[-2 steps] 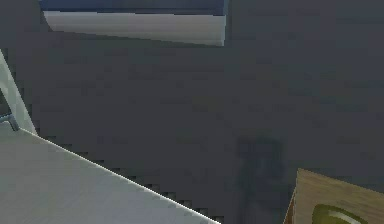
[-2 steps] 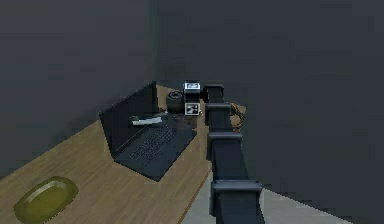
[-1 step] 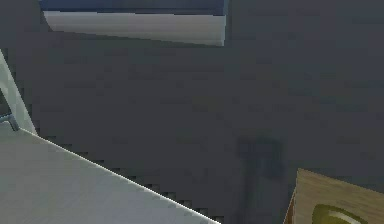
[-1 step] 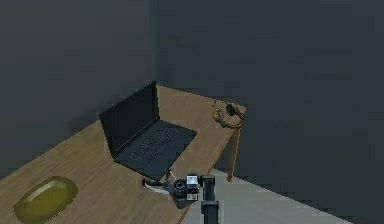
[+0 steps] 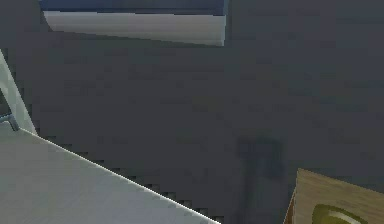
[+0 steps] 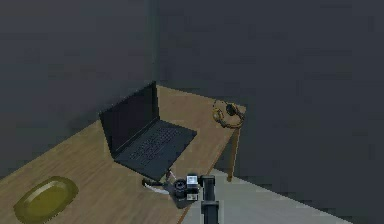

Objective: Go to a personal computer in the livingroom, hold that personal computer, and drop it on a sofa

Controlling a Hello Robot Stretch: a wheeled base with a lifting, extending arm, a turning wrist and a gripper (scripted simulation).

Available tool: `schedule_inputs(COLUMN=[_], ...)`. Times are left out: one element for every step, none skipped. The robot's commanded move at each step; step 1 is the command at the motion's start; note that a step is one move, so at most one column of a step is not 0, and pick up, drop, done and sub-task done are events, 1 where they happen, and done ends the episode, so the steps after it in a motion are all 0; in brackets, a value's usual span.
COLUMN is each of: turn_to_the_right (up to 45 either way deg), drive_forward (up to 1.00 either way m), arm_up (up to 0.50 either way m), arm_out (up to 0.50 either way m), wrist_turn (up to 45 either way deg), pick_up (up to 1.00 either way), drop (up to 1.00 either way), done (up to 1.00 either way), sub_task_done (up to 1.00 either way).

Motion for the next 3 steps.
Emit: schedule_inputs(turn_to_the_right=[0.0,0.0,0.0], drive_forward=[0.00,0.00,0.00], arm_up=[0.10,0.26,0.00], arm_out=[0.00,0.00,0.00], wrist_turn=[0.0,0.0,-45.0], pick_up=[0.00,0.00,0.00], drop=[0.00,0.00,0.00], done=[0.00,0.00,0.00], sub_task_done=[0.00,0.00,0.00])
